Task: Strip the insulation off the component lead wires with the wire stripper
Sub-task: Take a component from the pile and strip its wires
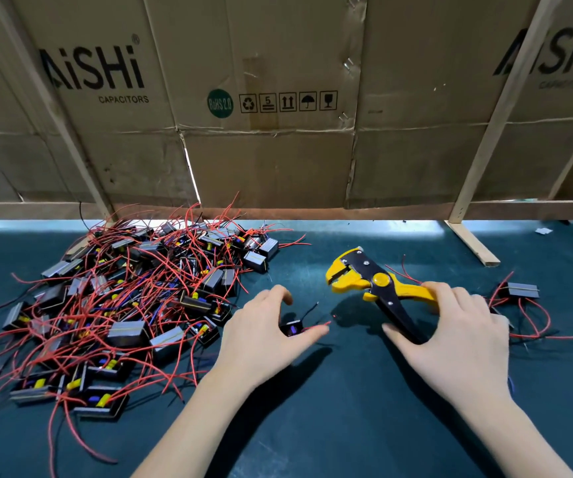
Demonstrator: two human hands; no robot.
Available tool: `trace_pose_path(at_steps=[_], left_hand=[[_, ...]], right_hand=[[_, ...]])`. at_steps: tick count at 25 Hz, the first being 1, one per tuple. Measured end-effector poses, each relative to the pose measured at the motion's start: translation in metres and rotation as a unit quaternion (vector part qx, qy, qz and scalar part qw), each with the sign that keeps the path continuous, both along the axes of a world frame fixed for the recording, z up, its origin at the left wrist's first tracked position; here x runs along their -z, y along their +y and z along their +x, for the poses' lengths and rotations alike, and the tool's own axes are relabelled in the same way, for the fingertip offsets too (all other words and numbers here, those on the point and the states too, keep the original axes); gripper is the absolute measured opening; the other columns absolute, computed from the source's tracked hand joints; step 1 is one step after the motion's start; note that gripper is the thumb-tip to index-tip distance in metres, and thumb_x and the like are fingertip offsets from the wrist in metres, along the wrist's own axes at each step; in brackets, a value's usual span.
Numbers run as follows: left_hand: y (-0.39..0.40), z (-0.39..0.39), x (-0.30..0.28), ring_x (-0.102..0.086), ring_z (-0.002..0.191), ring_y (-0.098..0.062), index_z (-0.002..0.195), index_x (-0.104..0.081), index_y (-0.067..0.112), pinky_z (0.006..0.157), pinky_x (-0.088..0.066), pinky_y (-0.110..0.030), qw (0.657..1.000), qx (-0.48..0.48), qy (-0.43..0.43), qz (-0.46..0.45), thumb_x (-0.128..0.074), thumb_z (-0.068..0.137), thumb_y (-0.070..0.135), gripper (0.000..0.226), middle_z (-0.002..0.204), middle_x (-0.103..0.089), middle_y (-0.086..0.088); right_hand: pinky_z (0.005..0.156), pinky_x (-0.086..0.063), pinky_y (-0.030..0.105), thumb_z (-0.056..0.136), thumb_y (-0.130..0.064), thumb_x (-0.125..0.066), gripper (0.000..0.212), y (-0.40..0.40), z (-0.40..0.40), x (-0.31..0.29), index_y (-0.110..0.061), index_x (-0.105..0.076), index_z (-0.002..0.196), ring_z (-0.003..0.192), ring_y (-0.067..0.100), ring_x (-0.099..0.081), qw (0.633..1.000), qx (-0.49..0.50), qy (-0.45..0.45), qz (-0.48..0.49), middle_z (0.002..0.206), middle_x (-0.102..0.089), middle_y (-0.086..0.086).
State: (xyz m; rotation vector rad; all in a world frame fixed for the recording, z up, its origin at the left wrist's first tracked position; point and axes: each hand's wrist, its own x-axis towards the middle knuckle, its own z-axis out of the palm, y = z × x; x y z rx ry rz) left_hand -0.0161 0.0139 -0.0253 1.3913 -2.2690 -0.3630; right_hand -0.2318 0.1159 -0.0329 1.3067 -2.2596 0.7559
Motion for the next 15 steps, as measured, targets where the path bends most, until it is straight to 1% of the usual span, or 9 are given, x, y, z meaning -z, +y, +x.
trace_pose_path(at_steps=[2,4,5,7,8,10,12,13,15], left_hand=[[0.000,0.000,-0.002,-0.056,0.081,-0.017,0.103,-0.053,0.027,0.073,-0.047,-0.033,0.999,0.026,-0.032,0.009,-0.068,0.075,0.062,0.046,0.074,-0.047,0.011],[0.005,-0.003,-0.001,-0.056,0.070,-0.011,0.112,-0.054,0.024,0.072,-0.047,-0.030,0.992,0.086,0.063,0.063,-0.075,0.080,0.041,0.042,0.073,-0.054,0.009],[0.009,-0.006,-0.002,-0.059,0.072,-0.006,0.122,-0.051,0.025,0.076,-0.049,-0.027,0.970,0.146,0.134,0.145,-0.076,0.082,0.032,0.047,0.083,-0.060,0.009],[0.019,-0.010,-0.005,-0.063,0.103,0.003,0.141,-0.037,0.027,0.093,-0.050,-0.025,0.908,0.262,0.214,0.248,-0.071,0.088,0.024,0.063,0.122,-0.063,0.009],[0.020,-0.010,-0.006,-0.058,0.116,0.003,0.146,-0.032,0.028,0.099,-0.046,-0.024,0.911,0.285,0.201,0.217,-0.067,0.090,0.024,0.066,0.134,-0.057,0.011],[0.012,-0.003,-0.009,-0.057,0.117,-0.001,0.143,-0.040,0.025,0.102,-0.042,-0.029,0.959,0.242,0.142,0.037,-0.062,0.092,0.025,0.056,0.132,-0.059,0.011],[-0.004,0.013,-0.017,-0.061,0.104,-0.018,0.125,-0.059,0.018,0.091,-0.045,-0.041,0.975,0.103,0.082,-0.180,-0.059,0.089,0.023,0.036,0.113,-0.066,0.003],[-0.012,0.023,-0.023,-0.061,0.097,-0.026,0.113,-0.063,0.014,0.083,-0.044,-0.044,0.970,0.017,0.060,-0.233,-0.058,0.087,0.022,0.027,0.104,-0.067,-0.002],[-0.026,0.043,-0.030,-0.056,0.093,-0.037,0.102,-0.060,0.006,0.076,-0.043,-0.047,0.958,-0.159,-0.005,-0.236,-0.064,0.086,0.022,0.023,0.098,-0.063,-0.016]], right_hand=[[0.074,-0.037,0.043,0.057,-0.051,-0.087,0.067,0.001,-0.004,-0.002,-0.014,-0.064,0.107,0.088,0.035,-0.056,1.000,0.005,-0.030,0.000,0.086,-0.060,0.005],[0.076,-0.036,0.043,0.058,-0.050,-0.086,0.066,0.001,-0.005,-0.005,-0.015,-0.063,0.109,0.091,0.035,-0.055,0.998,0.004,-0.056,-0.006,0.089,-0.060,0.004],[0.077,-0.036,0.043,0.059,-0.050,-0.085,0.066,0.002,-0.005,-0.007,-0.015,-0.063,0.110,0.092,0.034,-0.054,0.998,0.003,-0.066,-0.013,0.090,-0.060,0.004],[0.078,-0.037,0.043,0.060,-0.050,-0.084,0.065,0.003,-0.006,-0.010,-0.016,-0.062,0.111,0.092,0.033,-0.054,0.996,0.000,-0.089,-0.029,0.090,-0.059,0.002],[0.078,-0.036,0.042,0.061,-0.051,-0.084,0.065,0.003,-0.006,-0.011,-0.017,-0.062,0.112,0.092,0.032,-0.054,0.994,-0.002,-0.098,-0.038,0.090,-0.059,0.001],[0.077,-0.034,0.041,0.061,-0.051,-0.084,0.064,0.004,-0.006,-0.012,-0.019,-0.061,0.112,0.091,0.031,-0.055,0.993,-0.006,-0.105,-0.052,0.089,-0.058,0.000],[0.076,-0.034,0.040,0.061,-0.049,-0.085,0.065,0.004,-0.004,-0.012,-0.018,-0.062,0.112,0.090,0.032,-0.055,0.993,-0.012,-0.102,-0.055,0.089,-0.059,0.001],[0.076,-0.034,0.041,0.060,-0.048,-0.086,0.065,0.003,-0.004,-0.011,-0.017,-0.062,0.112,0.089,0.032,-0.056,0.994,-0.016,-0.095,-0.053,0.088,-0.059,0.001],[0.075,-0.034,0.042,0.061,-0.049,-0.086,0.063,0.003,-0.002,-0.009,-0.015,-0.063,0.109,0.086,0.034,-0.056,0.996,-0.025,-0.062,-0.052,0.086,-0.059,0.003]])
